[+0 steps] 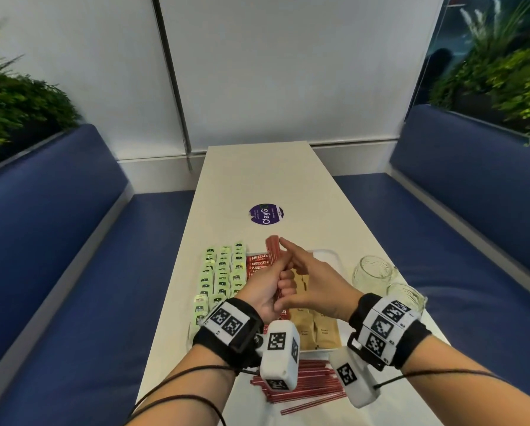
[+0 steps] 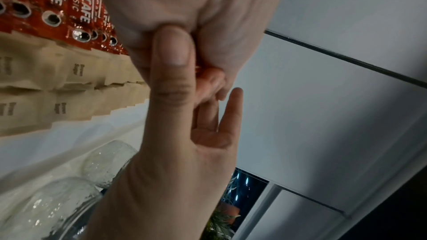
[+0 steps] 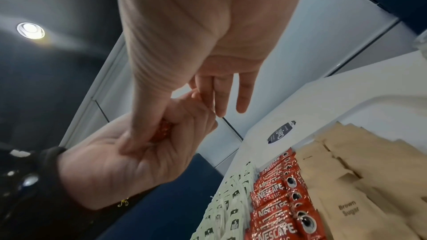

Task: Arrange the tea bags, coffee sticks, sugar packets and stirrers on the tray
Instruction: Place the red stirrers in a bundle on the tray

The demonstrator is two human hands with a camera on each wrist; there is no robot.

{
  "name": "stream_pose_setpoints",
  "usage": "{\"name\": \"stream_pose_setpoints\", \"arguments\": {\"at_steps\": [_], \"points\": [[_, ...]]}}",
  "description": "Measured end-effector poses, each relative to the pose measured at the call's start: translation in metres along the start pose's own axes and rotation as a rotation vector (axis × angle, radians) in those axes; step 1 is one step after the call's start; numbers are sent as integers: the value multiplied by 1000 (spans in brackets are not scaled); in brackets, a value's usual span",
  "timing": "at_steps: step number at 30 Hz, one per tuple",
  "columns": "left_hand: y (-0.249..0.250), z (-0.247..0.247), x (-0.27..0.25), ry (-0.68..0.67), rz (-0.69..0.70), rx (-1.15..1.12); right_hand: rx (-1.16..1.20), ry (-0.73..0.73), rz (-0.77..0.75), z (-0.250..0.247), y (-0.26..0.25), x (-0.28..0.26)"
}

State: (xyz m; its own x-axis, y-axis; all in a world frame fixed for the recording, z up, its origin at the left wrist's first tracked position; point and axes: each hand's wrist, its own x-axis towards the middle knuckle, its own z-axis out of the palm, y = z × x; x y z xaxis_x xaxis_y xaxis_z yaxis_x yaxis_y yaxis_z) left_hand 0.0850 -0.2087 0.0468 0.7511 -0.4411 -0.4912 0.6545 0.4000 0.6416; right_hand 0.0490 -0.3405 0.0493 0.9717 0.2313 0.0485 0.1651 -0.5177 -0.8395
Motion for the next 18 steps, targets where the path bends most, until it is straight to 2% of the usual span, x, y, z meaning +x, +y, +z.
{"name": "stream_pose_setpoints", "arguments": {"at_steps": [2, 6, 10, 13, 15, 18], "points": [[-2, -4, -3, -53, -45, 79, 111, 14, 32, -1, 4, 1], [-6, -7, -11, -171, -136, 218, 314, 140, 61, -16, 5, 6], [-10, -4, -12, -209, -165, 277, 295, 95, 87, -27, 3, 9], [-11, -2, -13, -236, -184, 307, 319, 124, 99, -30, 5, 9], [-12, -2, -15, -249, -201, 304, 327, 73, 109, -29, 4, 7], [-12, -4, -17, -250, -191, 299, 388, 94, 106, -26, 6, 6]]}}
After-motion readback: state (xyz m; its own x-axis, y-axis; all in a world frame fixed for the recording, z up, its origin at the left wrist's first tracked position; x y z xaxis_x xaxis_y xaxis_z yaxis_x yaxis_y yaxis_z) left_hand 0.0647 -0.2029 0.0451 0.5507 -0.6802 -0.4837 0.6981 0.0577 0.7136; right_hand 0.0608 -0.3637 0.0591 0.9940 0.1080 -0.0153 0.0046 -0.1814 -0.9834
